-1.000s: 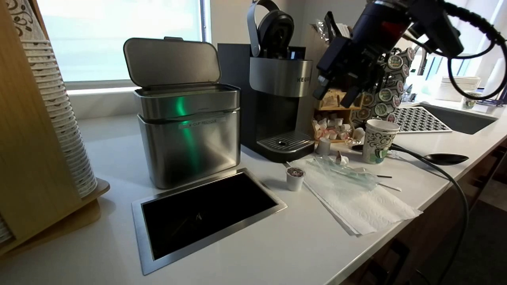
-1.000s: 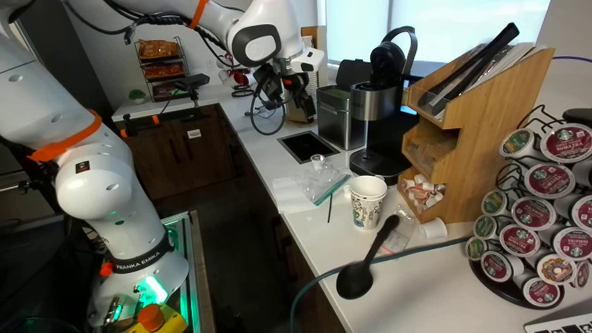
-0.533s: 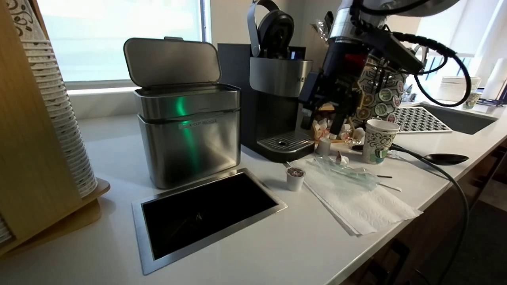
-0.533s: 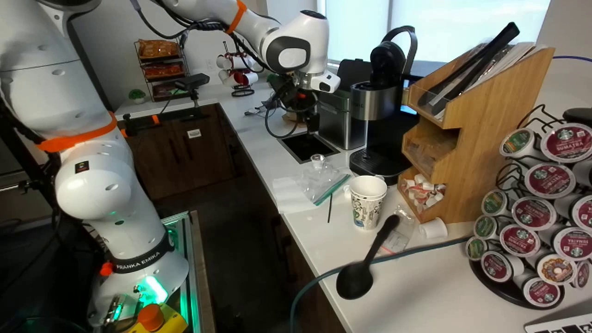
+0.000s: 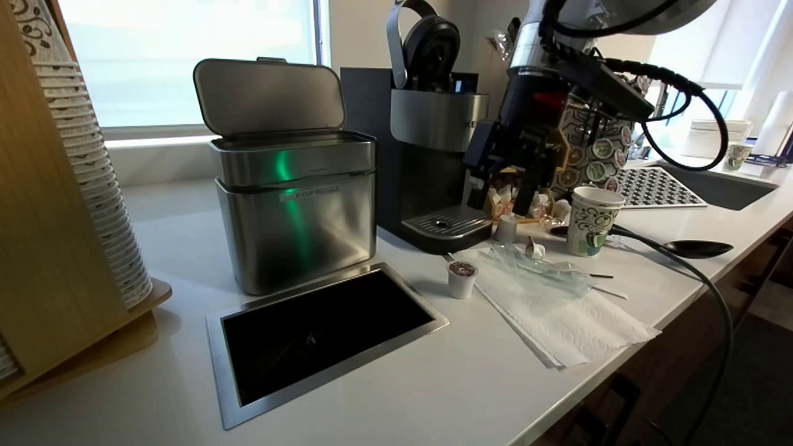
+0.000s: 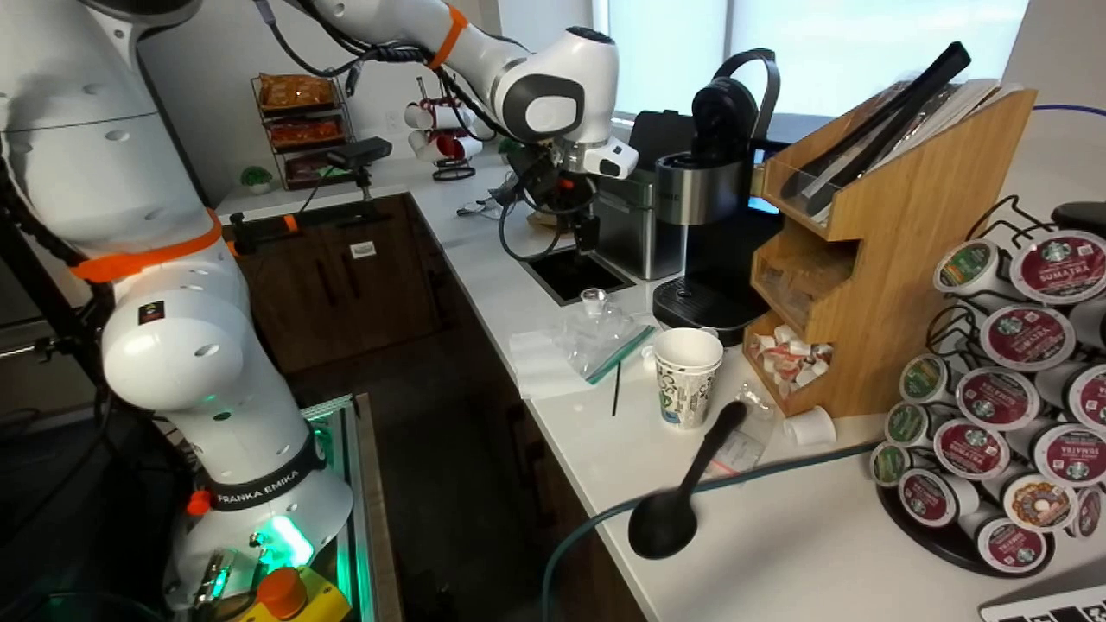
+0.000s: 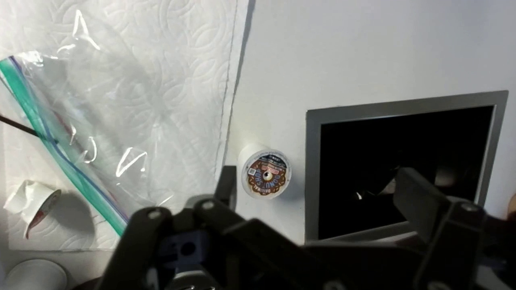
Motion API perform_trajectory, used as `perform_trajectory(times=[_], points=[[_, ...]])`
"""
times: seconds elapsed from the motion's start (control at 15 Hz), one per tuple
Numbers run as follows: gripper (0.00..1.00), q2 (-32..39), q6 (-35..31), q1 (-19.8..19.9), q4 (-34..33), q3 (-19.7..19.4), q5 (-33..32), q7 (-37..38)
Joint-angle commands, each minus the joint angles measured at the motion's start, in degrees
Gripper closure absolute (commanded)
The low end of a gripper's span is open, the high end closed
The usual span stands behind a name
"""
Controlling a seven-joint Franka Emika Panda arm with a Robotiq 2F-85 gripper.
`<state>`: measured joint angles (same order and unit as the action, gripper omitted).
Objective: Put the coffee pod in the coffee maker
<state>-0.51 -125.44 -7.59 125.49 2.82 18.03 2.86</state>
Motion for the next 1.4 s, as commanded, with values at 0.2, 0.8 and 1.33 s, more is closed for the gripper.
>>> perform_trajectory(times=[0.2,0.8,1.33], points=[[0.00,11.0,3.5,0.4,-7.9,1.0,-6.9,6.0],[0.00,21.1,10.6,-2.7,-19.9,2.5,-16.5,10.3],[0.00,25.7,12.8,-2.6,-24.0,2.1,-16.3,9.4]])
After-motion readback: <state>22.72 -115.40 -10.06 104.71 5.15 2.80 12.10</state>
